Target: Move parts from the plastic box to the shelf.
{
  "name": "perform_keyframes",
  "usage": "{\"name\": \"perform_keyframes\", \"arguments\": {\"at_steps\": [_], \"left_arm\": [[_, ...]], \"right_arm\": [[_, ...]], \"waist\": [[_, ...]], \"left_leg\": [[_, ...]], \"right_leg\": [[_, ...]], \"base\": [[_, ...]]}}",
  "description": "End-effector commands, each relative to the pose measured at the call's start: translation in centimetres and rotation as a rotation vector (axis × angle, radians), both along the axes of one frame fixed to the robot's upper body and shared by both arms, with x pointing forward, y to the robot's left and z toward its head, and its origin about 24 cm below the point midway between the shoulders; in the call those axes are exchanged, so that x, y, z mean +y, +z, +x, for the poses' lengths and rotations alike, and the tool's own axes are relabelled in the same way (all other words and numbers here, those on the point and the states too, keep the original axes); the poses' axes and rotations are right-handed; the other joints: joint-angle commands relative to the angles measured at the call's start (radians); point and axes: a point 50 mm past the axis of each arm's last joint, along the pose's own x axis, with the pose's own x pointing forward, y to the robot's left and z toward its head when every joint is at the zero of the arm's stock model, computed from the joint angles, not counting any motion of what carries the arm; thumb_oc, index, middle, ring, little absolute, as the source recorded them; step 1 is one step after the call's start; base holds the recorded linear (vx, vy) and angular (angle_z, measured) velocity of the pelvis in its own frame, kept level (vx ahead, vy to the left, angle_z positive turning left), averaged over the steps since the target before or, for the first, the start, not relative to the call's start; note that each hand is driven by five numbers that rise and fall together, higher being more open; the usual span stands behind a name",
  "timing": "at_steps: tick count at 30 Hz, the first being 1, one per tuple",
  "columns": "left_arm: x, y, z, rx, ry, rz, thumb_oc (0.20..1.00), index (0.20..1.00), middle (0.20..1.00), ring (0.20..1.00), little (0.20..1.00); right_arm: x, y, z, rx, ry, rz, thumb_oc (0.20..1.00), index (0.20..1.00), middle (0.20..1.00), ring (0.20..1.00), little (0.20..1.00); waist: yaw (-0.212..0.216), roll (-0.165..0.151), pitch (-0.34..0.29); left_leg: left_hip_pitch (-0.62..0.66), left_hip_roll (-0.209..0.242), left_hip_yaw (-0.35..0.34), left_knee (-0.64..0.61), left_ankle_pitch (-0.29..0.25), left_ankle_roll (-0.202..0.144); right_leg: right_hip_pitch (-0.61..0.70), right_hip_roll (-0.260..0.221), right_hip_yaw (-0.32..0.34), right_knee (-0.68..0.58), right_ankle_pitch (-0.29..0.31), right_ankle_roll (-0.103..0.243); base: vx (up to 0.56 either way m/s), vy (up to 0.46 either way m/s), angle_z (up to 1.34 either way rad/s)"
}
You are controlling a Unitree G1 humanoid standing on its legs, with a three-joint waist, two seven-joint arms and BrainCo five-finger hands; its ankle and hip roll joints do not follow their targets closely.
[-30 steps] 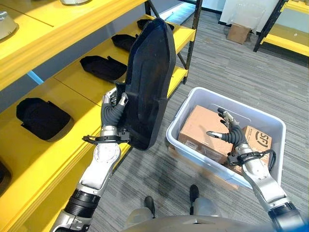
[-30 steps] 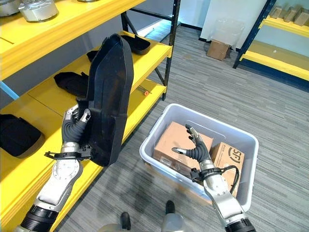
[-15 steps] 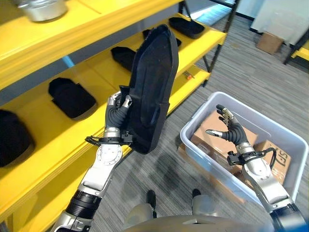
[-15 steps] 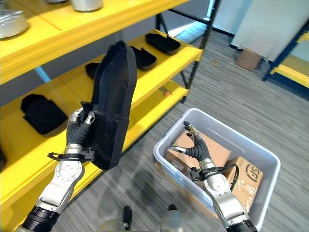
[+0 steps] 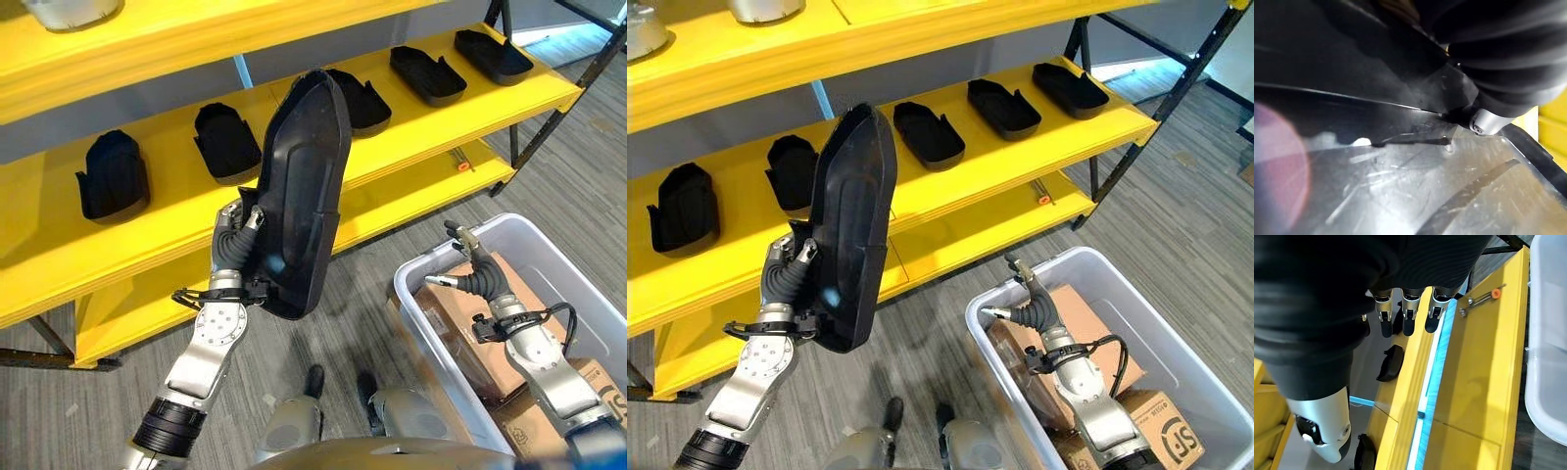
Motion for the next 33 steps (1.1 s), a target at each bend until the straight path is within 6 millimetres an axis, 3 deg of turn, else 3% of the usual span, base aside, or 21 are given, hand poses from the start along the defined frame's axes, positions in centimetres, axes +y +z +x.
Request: {"name": "perform_keyframes", "arguments": {"at_steps": [1, 2, 5, 9, 13, 16, 17, 20, 27, 33], "left_arm": [[-0.7, 4.5, 1.3, -0.213, -0.094, 0.053, 0.2, 0.2, 0.2, 0.2, 0.2], [-1.4, 4.8, 1.6, -0.221, -0.134, 0.053, 0.2, 0.2, 0.2, 0.2, 0.2], [-2.2, 5.1, 1.5, -0.237, -0.141, 0.03, 0.2, 0.2, 0.2, 0.2, 0.2], [-2.1, 5.3, 1.3, -0.259, -0.121, 0.007, 0.2, 0.2, 0.2, 0.2, 0.2], [-1.8, 5.0, 1.3, -0.264, -0.082, -0.007, 0.2, 0.2, 0.2, 0.2, 0.2], [-1.8, 5.2, 1.5, -0.29, -0.05, -0.012, 0.2, 0.2, 0.2, 0.2, 0.2], [-1.8, 5.4, 1.6, -0.297, -0.047, -0.012, 0.2, 0.2, 0.2, 0.2, 0.2], [-1.7, 5.9, 1.7, -0.32, -0.022, 0.004, 0.2, 0.2, 0.2, 0.2, 0.2], [-0.7, 5.5, 1.6, -0.29, 0.053, 0.033, 0.2, 0.2, 0.2, 0.2, 0.2], [0.0, 5.0, 1.1, -0.281, 0.059, 0.086, 0.2, 0.2, 0.2, 0.2, 0.2]], "right_arm": [[-0.3, 2.3, 0.0, -0.162, -0.081, 0.058, 1.0, 1.0, 1.0, 1.0, 1.0], [-1.0, 2.2, -0.3, -0.162, -0.128, 0.064, 1.0, 1.0, 1.0, 1.0, 1.0], [-1.7, 2.1, -0.3, -0.159, -0.145, 0.045, 1.0, 1.0, 1.0, 1.0, 1.0], [-2.7, 2.4, -0.7, -0.16, -0.134, 0.019, 1.0, 1.0, 1.0, 1.0, 1.0], [-3.1, 2.9, -0.1, -0.175, -0.11, -0.006, 1.0, 1.0, 1.0, 1.0, 1.0], [-3.4, 3.4, 0.2, -0.183, -0.102, -0.026, 1.0, 1.0, 1.0, 1.0, 1.0], [-3.5, 3.3, 0.2, -0.183, -0.107, -0.03, 1.0, 1.0, 1.0, 1.0, 1.0], [-3.7, 3.1, 0.0, -0.175, -0.118, -0.012, 1.0, 1.0, 1.0, 1.0, 1.0], [-2.8, 2.5, -0.2, -0.129, -0.111, 0.037, 1.0, 1.0, 1.0, 1.0, 1.0], [-2.4, 2.5, -0.2, -0.13, -0.108, 0.047, 1.0, 1.0, 1.0, 1.0, 1.0]], "waist": [[-0.084, -0.02, -0.031], [-0.108, -0.017, -0.03], [-0.125, -0.013, -0.02], [-0.158, -0.018, -0.024], [-0.163, 0.0, -0.019], [-0.179, 0.036, -0.02], [-0.18, 0.041, -0.018], [-0.187, 0.045, -0.029], [-0.165, 0.002, -0.055], [-0.133, -0.044, -0.05]], "left_leg": [[0.067, -0.059, 0.312, -0.015, -0.131, 0.076], [0.047, -0.028, 0.381, 0.022, -0.145, 0.068], [0.029, 0.024, 0.349, 0.084, -0.169, 0.046], [0.048, 0.192, 0.336, 0.053, -0.096, -0.018], [0.07, 0.27, 0.254, 0.003, -0.014, -0.066], [0.098, 0.244, 0.291, -0.03, -0.065, -0.078], [0.088, 0.241, 0.292, -0.018, -0.053, -0.083], [0.089, 0.213, 0.334, -0.001, -0.092, -0.081], [0.105, 0.144, 0.376, 0.029, -0.163, -0.046], [0.088, 0.067, 0.411, 0.107, -0.24, 0.008]], "right_leg": [[0.056, -0.004, -0.019, -0.093, 0.011, 0.074], [0.042, -0.024, -0.051, -0.075, 0.002, 0.073], [0.03, -0.069, -0.066, -0.037, -0.019, 0.059], [0.02, -0.122, -0.056, 0.012, -0.055, 0.053], [0.004, -0.134, -0.013, 0.048, -0.087, 0.055], [-0.016, -0.161, 0.005, 0.047, -0.08, 0.084], [-0.012, -0.165, 0.007, 0.042, -0.077, 0.086], [-0.002, -0.198, 0.003, 0.005, -0.049, 0.117], [0.038, -0.262, -0.016, -0.158, 0.073, 0.175], [0.043, -0.34, -0.011, -0.27, 0.199, 0.24]], "base": [[-0.14, -0.01, 0.73], [-0.15, 0.047, 1.9], [-0.07, 0.166, 2.08], [0.02, 0.286, 0.19], [0.09, 0.381, -0.01], [0.11, 0.529, -0.35], [0.1, 0.422, 0.26], [0.13, 0.352, 0.41], [0.17, 0.275, 0.08], [0.11, 0.265, -0.09]]}}
